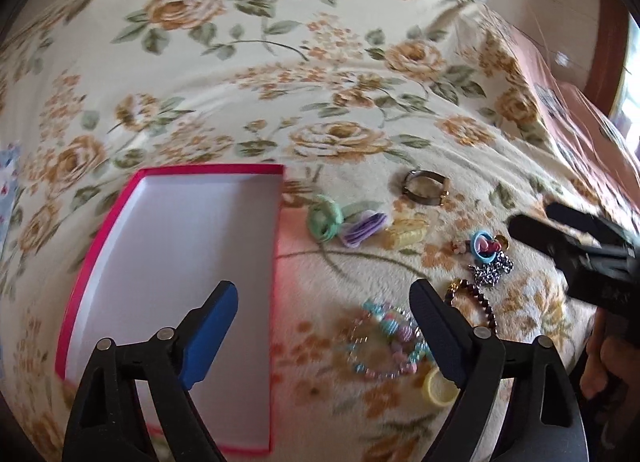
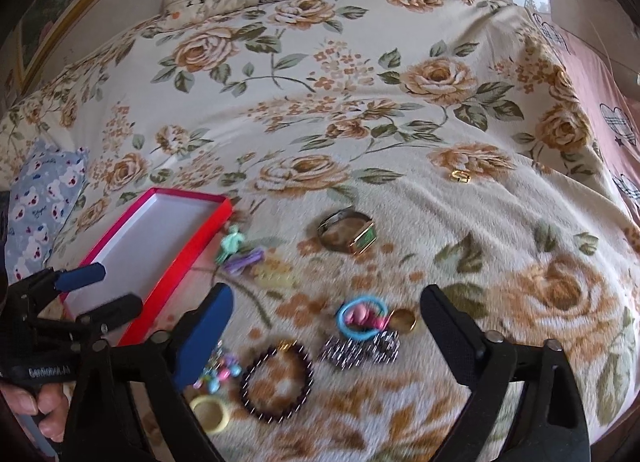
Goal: Organize jewelry
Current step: 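Grasp the silver watch with the right tool while the left grasps the purple tie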
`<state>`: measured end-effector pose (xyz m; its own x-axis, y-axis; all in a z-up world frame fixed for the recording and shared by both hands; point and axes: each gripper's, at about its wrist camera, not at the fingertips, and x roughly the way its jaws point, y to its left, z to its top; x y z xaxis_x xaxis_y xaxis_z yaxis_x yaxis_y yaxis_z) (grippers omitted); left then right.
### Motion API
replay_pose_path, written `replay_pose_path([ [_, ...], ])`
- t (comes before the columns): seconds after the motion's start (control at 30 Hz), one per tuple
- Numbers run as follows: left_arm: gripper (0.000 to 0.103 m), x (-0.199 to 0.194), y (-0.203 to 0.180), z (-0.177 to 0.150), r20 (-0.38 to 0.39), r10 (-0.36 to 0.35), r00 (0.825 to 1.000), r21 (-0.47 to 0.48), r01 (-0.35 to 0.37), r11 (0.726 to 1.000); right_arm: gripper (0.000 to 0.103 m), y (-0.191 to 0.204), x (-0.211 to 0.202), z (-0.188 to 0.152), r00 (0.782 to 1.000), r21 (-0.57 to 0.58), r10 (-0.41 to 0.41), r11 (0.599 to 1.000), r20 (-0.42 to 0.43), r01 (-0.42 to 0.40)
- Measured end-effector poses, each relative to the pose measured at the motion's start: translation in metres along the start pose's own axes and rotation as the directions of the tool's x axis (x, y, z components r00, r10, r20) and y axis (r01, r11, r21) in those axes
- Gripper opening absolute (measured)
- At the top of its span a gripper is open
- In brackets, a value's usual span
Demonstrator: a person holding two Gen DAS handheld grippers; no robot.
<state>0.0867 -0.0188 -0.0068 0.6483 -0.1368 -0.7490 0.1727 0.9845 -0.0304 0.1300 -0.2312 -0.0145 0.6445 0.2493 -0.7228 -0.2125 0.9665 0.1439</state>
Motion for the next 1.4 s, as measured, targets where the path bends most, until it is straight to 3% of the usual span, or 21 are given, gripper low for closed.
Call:
replay_pose_path([
  [0.17,0.067,0.038,0.002,0.019,-0.061,-0.038,0.997,0.054,0.041,0.998,0.072,-0.014,0.026,0.014,0.999,0.038,-0.013,0.999,-0.037,0.015],
  [0.33,0.055,0.078,0.003,0.036,-0.116,-0.066,0.991,0.081,0.076,0.994,0.064,-0.026,0.053,0.024,0.997,0.076,-0.011,0.997,-0.078,0.017],
  [0.5,0.046,0.109,-0.001,0.051,-0.143,-0.093,0.985,0.125,0.111,0.986,0.050,-0.034,0.079,0.036,0.993,0.127,0.018,0.992,-0.119,-0.002],
  [0.63,0.033,0.133,-0.007,0.059,-0.174,-0.107,0.979,0.150,0.134,0.980,0.046,-0.035,0.098,0.044,0.990,0.137,0.024,0.991,-0.141,-0.004],
  [0.77,0.023,0.151,-0.012,0.062,-0.196,-0.116,0.974,0.163,0.149,0.975,0.032,-0.037,0.116,0.046,0.985,0.149,0.028,0.989,-0.173,-0.002],
  [0.9,0.010,0.156,-0.012,0.064,-0.205,-0.159,0.966,0.148,0.191,0.970,0.020,-0.041,0.130,0.043,0.979,0.153,0.026,0.988,-0.201,0.005],
  [1.0,0.008,0.153,-0.009,0.064,-0.200,-0.198,0.960,0.131,0.226,0.965,0.011,-0.042,0.128,0.043,0.982,0.147,0.023,0.989,-0.187,0.005],
  [1.27,0.007,0.119,0.014,0.063,-0.144,-0.289,0.946,0.031,0.296,0.955,0.007,-0.035,0.109,0.046,0.990,0.130,0.036,0.991,-0.139,-0.018],
  [1.4,0.007,0.099,0.032,0.058,-0.108,-0.285,0.953,-0.008,0.286,0.958,0.007,-0.025,0.097,0.048,0.992,0.115,0.055,0.993,-0.118,-0.041],
])
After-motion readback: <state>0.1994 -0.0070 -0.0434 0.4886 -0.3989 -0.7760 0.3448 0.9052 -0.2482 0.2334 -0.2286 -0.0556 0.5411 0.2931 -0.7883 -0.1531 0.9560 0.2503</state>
